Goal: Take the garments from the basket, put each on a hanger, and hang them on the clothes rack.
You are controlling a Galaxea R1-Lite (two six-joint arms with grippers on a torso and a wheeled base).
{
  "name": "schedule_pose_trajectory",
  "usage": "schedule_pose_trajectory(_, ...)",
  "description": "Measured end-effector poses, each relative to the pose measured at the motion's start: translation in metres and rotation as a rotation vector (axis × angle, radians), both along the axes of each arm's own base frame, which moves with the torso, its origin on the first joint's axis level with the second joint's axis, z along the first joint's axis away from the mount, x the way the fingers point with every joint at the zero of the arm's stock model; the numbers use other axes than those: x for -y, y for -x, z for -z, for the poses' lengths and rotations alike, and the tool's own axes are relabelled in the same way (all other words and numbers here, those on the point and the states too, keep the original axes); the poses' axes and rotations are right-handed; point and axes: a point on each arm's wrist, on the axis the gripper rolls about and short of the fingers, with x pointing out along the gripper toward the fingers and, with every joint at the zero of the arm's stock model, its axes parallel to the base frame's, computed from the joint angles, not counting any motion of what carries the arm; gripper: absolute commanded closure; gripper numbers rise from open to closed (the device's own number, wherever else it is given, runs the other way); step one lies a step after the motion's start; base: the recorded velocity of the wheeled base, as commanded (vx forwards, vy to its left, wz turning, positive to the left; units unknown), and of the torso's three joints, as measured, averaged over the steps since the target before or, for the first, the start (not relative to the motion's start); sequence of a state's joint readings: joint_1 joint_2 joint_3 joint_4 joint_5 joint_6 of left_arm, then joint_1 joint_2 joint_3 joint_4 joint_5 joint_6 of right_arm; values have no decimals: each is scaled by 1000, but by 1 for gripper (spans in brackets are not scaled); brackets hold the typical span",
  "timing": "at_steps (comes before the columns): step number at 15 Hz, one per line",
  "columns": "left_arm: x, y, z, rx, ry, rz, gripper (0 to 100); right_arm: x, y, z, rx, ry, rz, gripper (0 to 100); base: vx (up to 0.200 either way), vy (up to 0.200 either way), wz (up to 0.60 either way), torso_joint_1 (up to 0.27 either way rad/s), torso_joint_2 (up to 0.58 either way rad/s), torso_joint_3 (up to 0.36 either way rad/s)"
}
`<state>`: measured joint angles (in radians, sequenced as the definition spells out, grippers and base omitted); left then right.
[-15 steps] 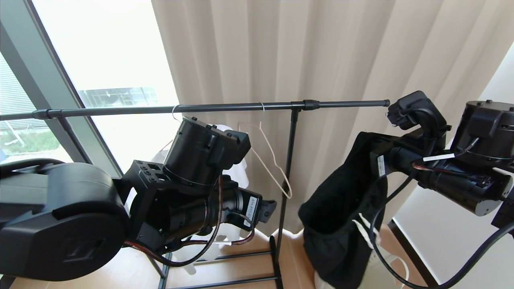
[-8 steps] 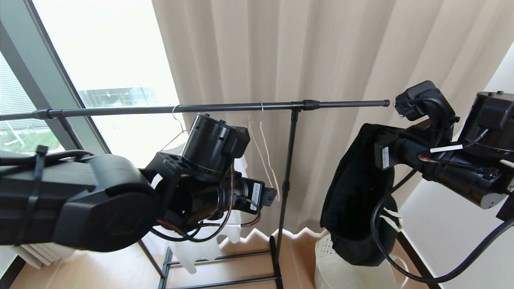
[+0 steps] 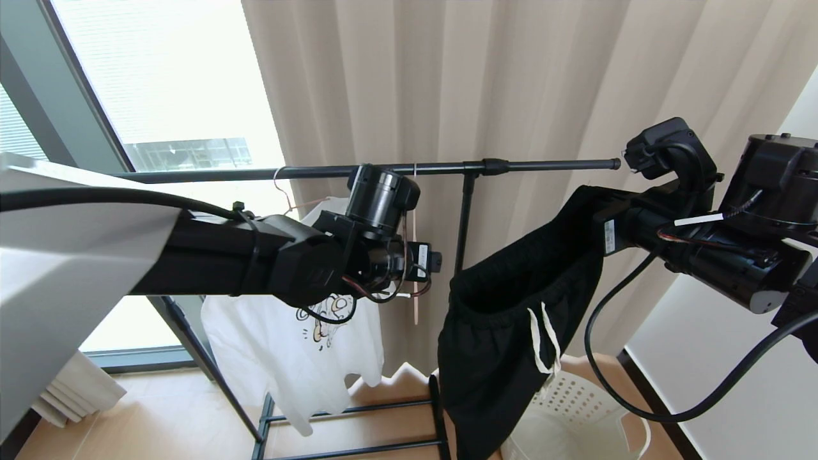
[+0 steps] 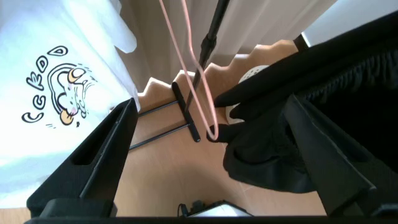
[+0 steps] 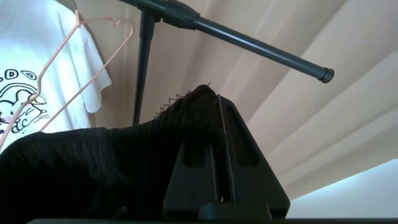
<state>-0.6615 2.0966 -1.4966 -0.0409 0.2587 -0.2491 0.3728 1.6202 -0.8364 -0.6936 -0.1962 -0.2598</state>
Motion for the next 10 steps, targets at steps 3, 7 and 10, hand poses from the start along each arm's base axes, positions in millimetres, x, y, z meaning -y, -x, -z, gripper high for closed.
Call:
schedule_pose_trajectory(3,8,-26,16,19,-32,-43,0,0,-2,-1,3,-2,4,100,0,0,0,0,0,0)
schedule_pose_trajectory(7,15,-60,33,59,-55,-107,0,1,-2,-1,6,-3,7,100,0,0,0,0,0,0)
schedule_pose_trajectory(10,16,-75,50,54,-65,-120,0,1,-2,-1,5,-3,5,100,0,0,0,0,0,0)
